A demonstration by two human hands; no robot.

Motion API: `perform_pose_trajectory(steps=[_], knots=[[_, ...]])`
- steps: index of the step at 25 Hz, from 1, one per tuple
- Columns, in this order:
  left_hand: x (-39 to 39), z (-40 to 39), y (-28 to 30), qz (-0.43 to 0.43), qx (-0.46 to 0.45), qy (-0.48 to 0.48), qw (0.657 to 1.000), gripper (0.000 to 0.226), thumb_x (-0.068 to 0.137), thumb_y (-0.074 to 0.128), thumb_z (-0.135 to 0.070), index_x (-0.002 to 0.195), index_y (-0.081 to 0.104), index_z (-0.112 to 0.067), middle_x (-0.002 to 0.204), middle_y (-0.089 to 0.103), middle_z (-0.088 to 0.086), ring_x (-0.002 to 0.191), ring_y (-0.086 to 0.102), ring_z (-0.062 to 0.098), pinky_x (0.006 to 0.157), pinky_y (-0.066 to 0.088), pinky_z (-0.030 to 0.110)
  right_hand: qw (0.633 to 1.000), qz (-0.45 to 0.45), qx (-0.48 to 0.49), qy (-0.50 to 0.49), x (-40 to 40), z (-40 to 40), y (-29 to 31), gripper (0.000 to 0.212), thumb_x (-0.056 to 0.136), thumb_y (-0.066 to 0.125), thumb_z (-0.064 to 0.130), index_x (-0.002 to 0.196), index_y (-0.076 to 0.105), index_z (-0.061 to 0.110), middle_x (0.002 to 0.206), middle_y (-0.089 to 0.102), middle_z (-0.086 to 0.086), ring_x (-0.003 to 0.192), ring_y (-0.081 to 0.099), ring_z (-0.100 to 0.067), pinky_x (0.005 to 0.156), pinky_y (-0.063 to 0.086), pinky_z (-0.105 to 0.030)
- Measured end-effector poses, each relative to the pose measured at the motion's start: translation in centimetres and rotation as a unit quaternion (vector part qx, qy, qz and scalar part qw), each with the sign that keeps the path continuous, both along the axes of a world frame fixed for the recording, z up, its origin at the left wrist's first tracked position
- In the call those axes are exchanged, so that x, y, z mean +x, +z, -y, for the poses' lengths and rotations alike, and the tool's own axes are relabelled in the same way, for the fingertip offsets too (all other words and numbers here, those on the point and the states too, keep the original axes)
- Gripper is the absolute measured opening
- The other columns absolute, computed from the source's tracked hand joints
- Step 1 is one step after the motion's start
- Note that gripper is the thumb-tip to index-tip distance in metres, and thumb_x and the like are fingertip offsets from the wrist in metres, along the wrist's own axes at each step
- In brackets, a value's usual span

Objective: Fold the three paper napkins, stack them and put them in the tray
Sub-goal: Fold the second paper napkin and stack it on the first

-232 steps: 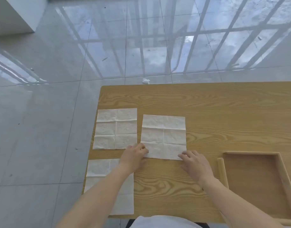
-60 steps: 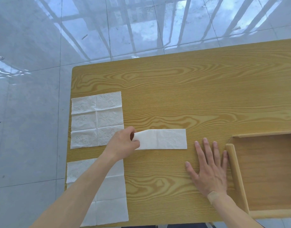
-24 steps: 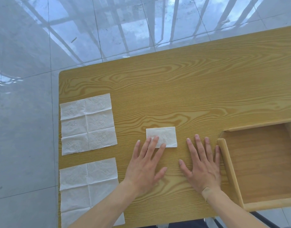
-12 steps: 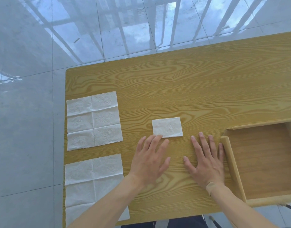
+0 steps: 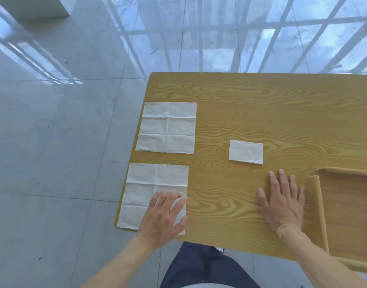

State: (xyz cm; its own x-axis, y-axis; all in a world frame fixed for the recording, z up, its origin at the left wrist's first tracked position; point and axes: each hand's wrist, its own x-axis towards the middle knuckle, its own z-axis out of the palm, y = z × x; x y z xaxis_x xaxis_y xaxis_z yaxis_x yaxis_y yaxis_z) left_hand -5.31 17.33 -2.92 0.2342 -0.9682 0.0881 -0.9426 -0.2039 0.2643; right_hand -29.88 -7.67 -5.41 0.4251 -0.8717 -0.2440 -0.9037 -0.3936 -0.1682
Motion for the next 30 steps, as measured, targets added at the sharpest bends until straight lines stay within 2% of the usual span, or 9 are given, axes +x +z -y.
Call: perform_pose_trajectory(steps=[2,6,9,12,14,16,22,25,30], knots=[[0.2,-2.7,0.4,0.009,0.018,0.021,1.0,0.038,0.085,0.062,-0.04,0.116,0.061,-0.018,0.117,0.059,0.002,0.109,0.056,0.024,0.108,0.036,0.044,0.999,0.027,-0.004,0.028,0.6,-2.8,0.9,0.066,0.093,0.022,0.057,0.149,0.037,0.025,0.161,0.03,-0.003,0.151,0.018,-0.028,0.121,0.015,-0.053],[0.9,-6.8,1.4,0.031,0.071,0.042,0.996,0.041,0.084,0.062,-0.042,0.116,0.062,-0.017,0.117,0.061,0.005,0.11,0.059,0.026,0.107,0.041,0.048,0.981,0.07,-0.023,0.18,2.3,-10.2,2.5,0.054,0.091,0.034,0.047,0.129,0.062,0.019,0.14,0.059,-0.005,0.138,0.046,-0.031,0.113,0.034,-0.054],[1.7,-9.3,2.3,0.035,0.094,0.064,0.993,0.042,0.086,0.057,-0.044,0.118,0.062,-0.017,0.116,0.062,0.004,0.109,0.059,0.026,0.107,0.041,0.048,0.957,0.101,-0.042,0.269,3.6,-14.3,3.3,0.04,0.09,0.044,0.041,0.113,0.07,0.02,0.126,0.068,-0.001,0.127,0.057,-0.028,0.106,0.04,-0.048],[3.0,-11.2,3.0,0.04,0.114,0.061,0.991,0.044,0.087,0.051,-0.046,0.116,0.063,-0.016,0.114,0.062,0.005,0.106,0.059,0.027,0.104,0.044,0.046,0.94,0.123,-0.057,0.313,5.4,-16.8,3.9,0.029,0.085,0.055,0.039,0.1,0.072,0.021,0.11,0.072,0.002,0.111,0.066,-0.025,0.096,0.046,-0.039],[3.9,-12.2,3.2,0.042,0.12,0.057,0.99,0.043,0.085,0.054,-0.046,0.114,0.064,-0.015,0.114,0.062,0.005,0.104,0.059,0.028,0.102,0.047,0.045,0.935,0.133,-0.056,0.325,6.4,-17.9,4.2,0.023,0.081,0.067,0.036,0.097,0.073,0.021,0.103,0.073,0.004,0.103,0.068,-0.023,0.088,0.053,-0.039],[4.9,-13.1,3.0,0.042,0.122,0.042,0.991,0.043,0.083,0.064,-0.045,0.114,0.064,-0.014,0.114,0.062,0.006,0.103,0.06,0.029,0.1,0.049,0.044,0.935,0.131,-0.053,0.324,7.5,-18.8,4.4,0.028,0.075,0.078,0.036,0.097,0.074,0.02,0.1,0.073,0.004,0.098,0.069,-0.022,0.084,0.055,-0.038],[8.0,-14.4,1.4,0.046,0.108,-0.008,0.993,0.043,0.077,0.075,-0.04,0.11,0.063,-0.016,0.115,0.062,0.005,0.105,0.058,0.027,0.096,0.05,0.04,0.931,0.123,-0.078,0.335,10.7,-21.7,3.5,0.044,0.062,0.088,0.032,0.102,0.074,0.019,0.102,0.072,0.003,0.097,0.07,-0.024,0.079,0.057,-0.038],[8.7,-14.2,0.7,0.03,0.111,-0.03,0.993,0.04,0.074,0.077,-0.034,0.108,0.061,-0.019,0.116,0.061,0.003,0.102,0.061,0.025,0.09,0.051,0.038,0.94,0.112,-0.081,0.312,11.2,-22.8,2.5,0.05,0.056,0.09,0.023,0.104,0.074,0.018,0.105,0.072,0.002,0.098,0.07,-0.025,0.079,0.057,-0.038],[8.9,-13.5,0.1,0.028,0.098,-0.027,0.994,0.037,0.072,0.076,-0.024,0.104,0.06,-0.02,0.108,0.063,0.001,0.092,0.061,0.024,0.079,0.05,0.036,0.948,0.123,-0.123,0.268,11.5,-23.8,0.8,0.047,0.063,0.079,0.0,0.105,0.072,0.019,0.106,0.07,-0.001,0.095,0.067,-0.026,0.082,0.05,-0.039]])
